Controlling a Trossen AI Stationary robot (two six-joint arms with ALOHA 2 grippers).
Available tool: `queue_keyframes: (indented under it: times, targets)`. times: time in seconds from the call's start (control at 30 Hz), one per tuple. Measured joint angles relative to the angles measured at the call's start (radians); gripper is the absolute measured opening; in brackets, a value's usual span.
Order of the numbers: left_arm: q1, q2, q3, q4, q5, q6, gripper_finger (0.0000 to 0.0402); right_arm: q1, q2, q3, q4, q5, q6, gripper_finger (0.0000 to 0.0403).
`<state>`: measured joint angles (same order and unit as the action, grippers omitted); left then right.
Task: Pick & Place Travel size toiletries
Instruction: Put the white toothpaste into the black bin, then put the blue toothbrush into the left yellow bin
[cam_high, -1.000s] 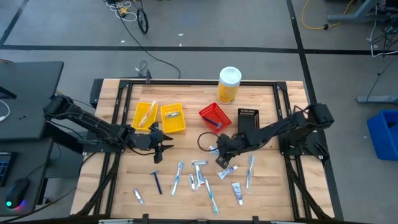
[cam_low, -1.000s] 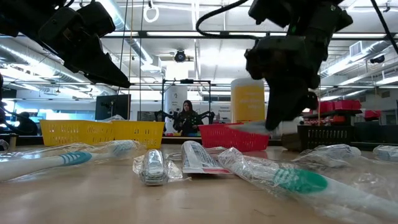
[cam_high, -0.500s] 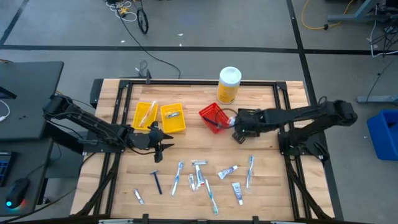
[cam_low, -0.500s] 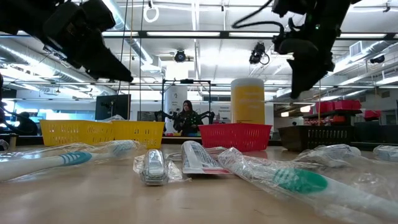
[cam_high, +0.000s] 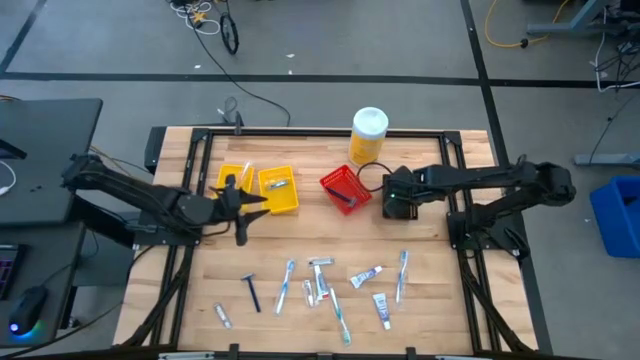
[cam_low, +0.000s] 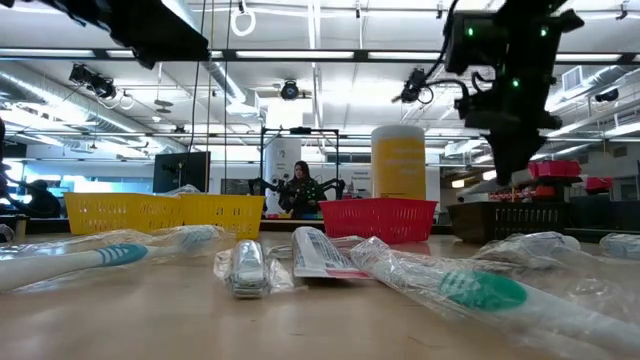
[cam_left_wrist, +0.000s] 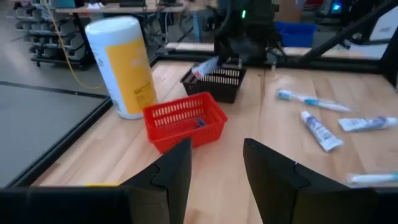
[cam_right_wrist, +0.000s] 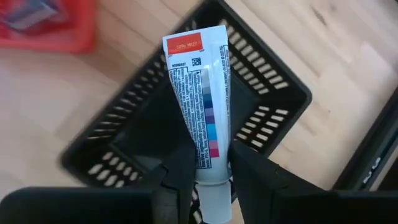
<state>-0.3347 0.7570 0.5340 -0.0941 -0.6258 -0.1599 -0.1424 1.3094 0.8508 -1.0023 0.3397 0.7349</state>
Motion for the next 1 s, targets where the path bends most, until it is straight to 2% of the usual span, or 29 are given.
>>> queue_keyframes:
  times: [0.3, 0.57, 0.83, 1.0]
  targets:
    - [0.000, -0.036, 0.001, -0.049, 0.004, -0.004, 0.0153, -0.068, 0.000, -0.138, 0.150, -0.003, -0.011, 0.0102]
    - [-0.001, -0.035, 0.001, -0.053, 0.013, -0.008, 0.0153, -0.114, 0.000, -0.226, 0.361, -0.051, -0.066, 0.0152]
    - [-0.001, -0.035, 0.000, -0.053, 0.015, -0.008, 0.0153, -0.124, 0.000, -0.186, 0.348, -0.057, -0.127, 0.0215]
    - [-0.001, -0.035, 0.000, -0.053, 0.018, -0.013, 0.0153, -0.124, 0.000, -0.096, 0.307, -0.116, -0.167, 0.0228]
